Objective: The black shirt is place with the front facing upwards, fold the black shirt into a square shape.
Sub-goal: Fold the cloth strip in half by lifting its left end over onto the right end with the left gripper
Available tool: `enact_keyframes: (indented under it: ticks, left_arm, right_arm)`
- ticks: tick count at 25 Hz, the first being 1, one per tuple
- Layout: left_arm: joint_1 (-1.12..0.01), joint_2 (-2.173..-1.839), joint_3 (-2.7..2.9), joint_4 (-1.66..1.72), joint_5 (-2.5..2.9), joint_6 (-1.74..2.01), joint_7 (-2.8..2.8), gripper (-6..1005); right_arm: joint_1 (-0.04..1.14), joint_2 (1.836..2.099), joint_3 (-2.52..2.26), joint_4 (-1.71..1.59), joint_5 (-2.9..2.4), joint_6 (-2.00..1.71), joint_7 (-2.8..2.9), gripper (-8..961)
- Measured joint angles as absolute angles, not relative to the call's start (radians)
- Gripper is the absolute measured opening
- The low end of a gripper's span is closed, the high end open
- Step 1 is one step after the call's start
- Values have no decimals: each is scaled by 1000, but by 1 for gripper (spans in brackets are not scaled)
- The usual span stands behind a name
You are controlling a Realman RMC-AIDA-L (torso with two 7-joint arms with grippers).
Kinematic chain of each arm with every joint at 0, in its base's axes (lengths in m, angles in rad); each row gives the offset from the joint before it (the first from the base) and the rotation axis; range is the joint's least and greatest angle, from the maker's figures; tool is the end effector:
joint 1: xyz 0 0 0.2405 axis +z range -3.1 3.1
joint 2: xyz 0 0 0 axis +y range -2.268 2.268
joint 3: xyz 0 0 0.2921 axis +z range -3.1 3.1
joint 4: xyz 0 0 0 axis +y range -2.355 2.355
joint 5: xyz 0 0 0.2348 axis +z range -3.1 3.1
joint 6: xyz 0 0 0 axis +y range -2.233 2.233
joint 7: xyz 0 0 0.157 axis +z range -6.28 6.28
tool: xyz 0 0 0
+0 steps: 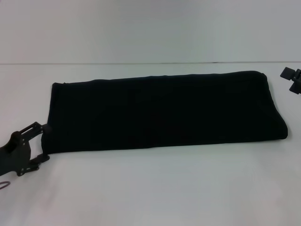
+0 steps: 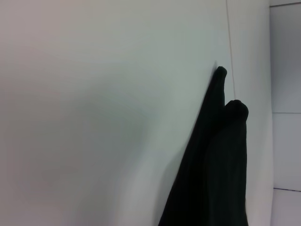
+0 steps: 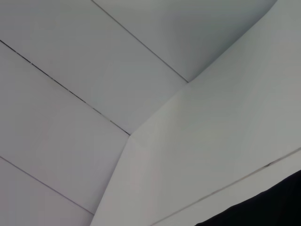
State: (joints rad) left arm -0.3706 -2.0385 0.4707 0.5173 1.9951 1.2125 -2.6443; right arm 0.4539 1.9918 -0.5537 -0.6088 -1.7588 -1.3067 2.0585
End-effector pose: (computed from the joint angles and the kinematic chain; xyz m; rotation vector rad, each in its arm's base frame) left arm -0.4278 0.3385 -0.0003 -1.2185 -2.3504 -1.0318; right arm 0.3652 0.3978 0.0550 -1.8913 1.5473 1.0759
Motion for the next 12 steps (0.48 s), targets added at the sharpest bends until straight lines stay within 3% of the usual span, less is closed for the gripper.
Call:
enact_keyframes:
  ticks: [12]
  left_arm:
    - [-470,-2038,487,490,2020,1153,-2626,937]
  right_arm:
    - [454,1992,-553,-596,-1759,-1303,2046,949]
